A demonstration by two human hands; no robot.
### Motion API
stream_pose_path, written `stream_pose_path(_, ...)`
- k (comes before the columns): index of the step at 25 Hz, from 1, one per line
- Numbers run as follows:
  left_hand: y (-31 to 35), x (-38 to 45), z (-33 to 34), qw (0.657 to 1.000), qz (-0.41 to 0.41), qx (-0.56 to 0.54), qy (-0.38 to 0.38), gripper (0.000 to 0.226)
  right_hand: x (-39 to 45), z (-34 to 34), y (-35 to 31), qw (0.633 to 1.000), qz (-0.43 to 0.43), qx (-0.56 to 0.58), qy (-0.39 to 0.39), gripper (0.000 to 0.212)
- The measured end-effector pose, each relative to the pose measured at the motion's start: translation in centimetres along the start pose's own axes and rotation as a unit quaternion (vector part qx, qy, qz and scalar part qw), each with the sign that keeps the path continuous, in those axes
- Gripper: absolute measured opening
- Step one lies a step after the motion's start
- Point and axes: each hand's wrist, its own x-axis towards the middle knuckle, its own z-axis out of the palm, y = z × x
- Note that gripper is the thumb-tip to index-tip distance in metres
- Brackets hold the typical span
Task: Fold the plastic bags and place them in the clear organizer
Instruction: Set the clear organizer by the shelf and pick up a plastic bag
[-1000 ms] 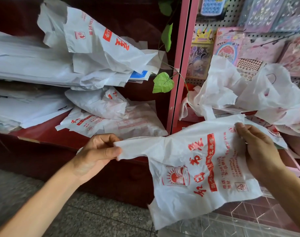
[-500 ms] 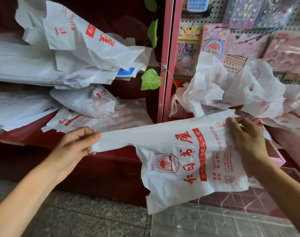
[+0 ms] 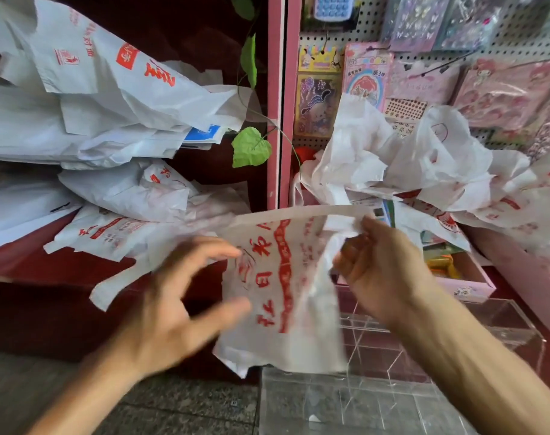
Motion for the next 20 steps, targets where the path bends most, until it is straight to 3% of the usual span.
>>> stream_pose_path(2, 2.2, -0.6, 2.9, 0.988, 0.115, 0.081, -0.068, 0.080, -0.5, 0.2, 0.7, 1.000, -0.004, 0.020, -0.006, 0.036)
stream_pose_path(4, 3.8, -0.9, 5.7, 0.979, 0.170, 0.110, -0.025, 0.067, -0.5, 0.0, 1.0, 1.000, -0.006, 0.030, 0.005, 0.033)
stream_pose_path(6, 4.9, -0.6, 6.7, 0.987, 0.140, 0.054, 0.049, 0.059, -0.5, -0.2, 0.8, 0.999, -0.005, 0.029, 0.012, 0.031)
stream_pose_path(8, 5.2, 0.1, 5.9, 0.988, 0.080, -0.005, 0.131, 0.037, -0.3, -0.7, 0.3, 0.999, -0.007, 0.003, 0.044, 0.025)
stream_pose_path(10, 4.7, 0.6, 4.7, 0.984, 0.048, -0.004, 0.169, 0.020, 0.2, -1.8, -0.3, 0.996, -0.007, -0.035, 0.082, 0.019)
stream_pose_path(13, 4.3, 0.7, 3.7, 0.994, -0.009, -0.027, 0.101, 0.032, 0.9, -3.2, -0.8, 0.992, 0.016, -0.071, 0.099, 0.017)
stream_pose_path(15, 4.0, 0.5, 4.2, 0.999, 0.003, 0.012, 0.038, 0.027, 1.0, -3.8, -0.7, 0.989, 0.019, -0.107, 0.103, 0.020)
stream_pose_path(20, 4.1, 0.1, 4.9, 0.988, 0.114, 0.065, 0.083, 0.019, 1.8, -5.0, -1.0, 0.965, 0.086, -0.192, 0.156, 0.025)
